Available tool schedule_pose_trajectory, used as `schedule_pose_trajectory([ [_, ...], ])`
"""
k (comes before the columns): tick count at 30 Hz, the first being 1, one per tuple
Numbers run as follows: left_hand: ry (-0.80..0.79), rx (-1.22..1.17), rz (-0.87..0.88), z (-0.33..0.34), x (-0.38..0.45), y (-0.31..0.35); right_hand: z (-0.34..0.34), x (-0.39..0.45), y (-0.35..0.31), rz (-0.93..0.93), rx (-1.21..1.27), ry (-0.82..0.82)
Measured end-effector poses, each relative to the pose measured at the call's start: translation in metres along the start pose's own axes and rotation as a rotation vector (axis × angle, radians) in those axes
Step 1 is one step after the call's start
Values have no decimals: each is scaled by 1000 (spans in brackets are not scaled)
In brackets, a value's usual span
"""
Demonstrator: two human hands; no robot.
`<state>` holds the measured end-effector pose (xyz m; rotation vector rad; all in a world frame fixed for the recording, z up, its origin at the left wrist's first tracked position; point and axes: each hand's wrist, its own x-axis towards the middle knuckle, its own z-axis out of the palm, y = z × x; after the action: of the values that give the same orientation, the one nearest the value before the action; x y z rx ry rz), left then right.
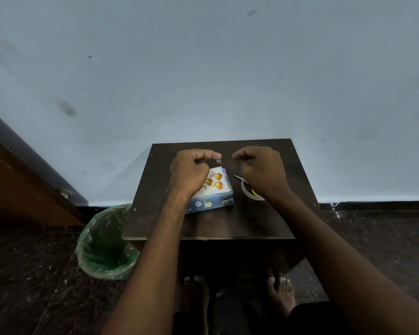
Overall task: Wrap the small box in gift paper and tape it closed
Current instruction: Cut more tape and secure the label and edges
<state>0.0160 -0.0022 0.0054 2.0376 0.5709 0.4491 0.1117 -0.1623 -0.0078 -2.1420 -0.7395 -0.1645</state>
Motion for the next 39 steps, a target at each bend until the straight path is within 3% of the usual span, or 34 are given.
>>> schedule_pose_trajectory([
  [7,-8,29,-141,5,-3,3,12,-8,-6,56,129,-69],
  [15,-54,-67,-52,11,1,-5,17,-11,-5,154,160,-105],
  [19,-65,-87,-97,9,2,-5,16,-12,-5,163,171,-106],
  [31,-17,-117,-162,12,0,-6,18,-11,-4,120,147,-83],
  [39,16,1,-175,15,-3,-1,17,-13,-5,64,118,-84],
])
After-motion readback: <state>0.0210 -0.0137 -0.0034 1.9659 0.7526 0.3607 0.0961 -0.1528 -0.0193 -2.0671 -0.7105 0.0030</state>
